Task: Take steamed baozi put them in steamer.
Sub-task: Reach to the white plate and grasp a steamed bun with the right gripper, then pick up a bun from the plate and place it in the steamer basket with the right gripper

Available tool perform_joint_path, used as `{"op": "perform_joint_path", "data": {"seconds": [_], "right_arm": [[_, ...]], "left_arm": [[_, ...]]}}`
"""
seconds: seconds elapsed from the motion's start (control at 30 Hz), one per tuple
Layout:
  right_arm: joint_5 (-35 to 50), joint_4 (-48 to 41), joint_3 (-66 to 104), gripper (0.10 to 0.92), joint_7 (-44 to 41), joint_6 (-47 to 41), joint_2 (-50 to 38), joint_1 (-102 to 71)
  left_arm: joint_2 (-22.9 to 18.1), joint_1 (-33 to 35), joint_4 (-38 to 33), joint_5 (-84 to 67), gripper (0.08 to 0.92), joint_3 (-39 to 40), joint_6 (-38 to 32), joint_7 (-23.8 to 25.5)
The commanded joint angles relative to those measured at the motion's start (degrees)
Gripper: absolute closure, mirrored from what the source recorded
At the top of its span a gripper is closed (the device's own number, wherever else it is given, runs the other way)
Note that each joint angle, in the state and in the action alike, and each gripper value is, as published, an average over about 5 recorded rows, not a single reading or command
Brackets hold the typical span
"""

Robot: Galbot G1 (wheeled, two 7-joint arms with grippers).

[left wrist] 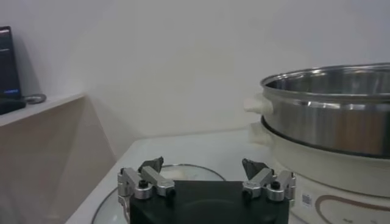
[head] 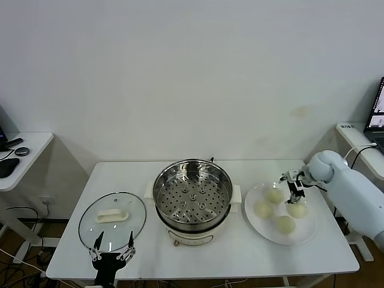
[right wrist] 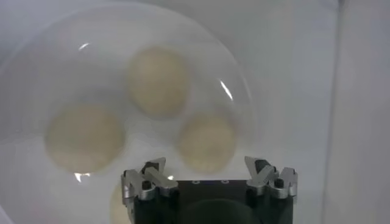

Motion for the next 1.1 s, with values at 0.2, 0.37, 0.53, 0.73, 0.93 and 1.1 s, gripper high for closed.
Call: {"op": "perform_joint_path", "data": {"seconds": [0.2, 0.37, 0.53, 0.73, 0.93, 1.1], "right_arm": [[-1.5, -9.8, -5.6, 0.203, 1.0, -0.5, 6.0, 4.6], [-1.7, -10.9, -5.4, 0.203, 1.8, -0.7, 7.4, 4.3], [-2.5, -11.3, -5.2, 0.210, 1.9, -1.3, 8.1, 3.8], [-2.8, -11.0, -5.2, 0.306, 2.2, -2.4, 8.2, 3.8], [-1.6, -9.5, -5.9, 0.445, 2.1, -3.5, 6.9, 4.0], [2.4, -5.2, -7.6, 0.523, 1.4, -4.0, 4.1, 5.6]], "left_arm": [[-0.1, 0.0, 0.1, 0.5, 0.177, -0.2, -0.3, 0.1], [-0.1, 0.1, 0.1, 0.5, 0.177, -0.4, -0.6, 0.1], [-0.2, 0.2, 0.1, 0.7, 0.177, -0.7, -0.9, 0.0], [-0.3, 0.4, 0.0, 0.7, 0.177, -0.8, -1.1, -0.1], [-0.3, 0.2, 0.0, 0.5, 0.177, -0.8, -1.1, -0.1], [-0.1, 0.2, -0.2, 0.4, 0.177, -0.8, -1.1, 0.0]]}}
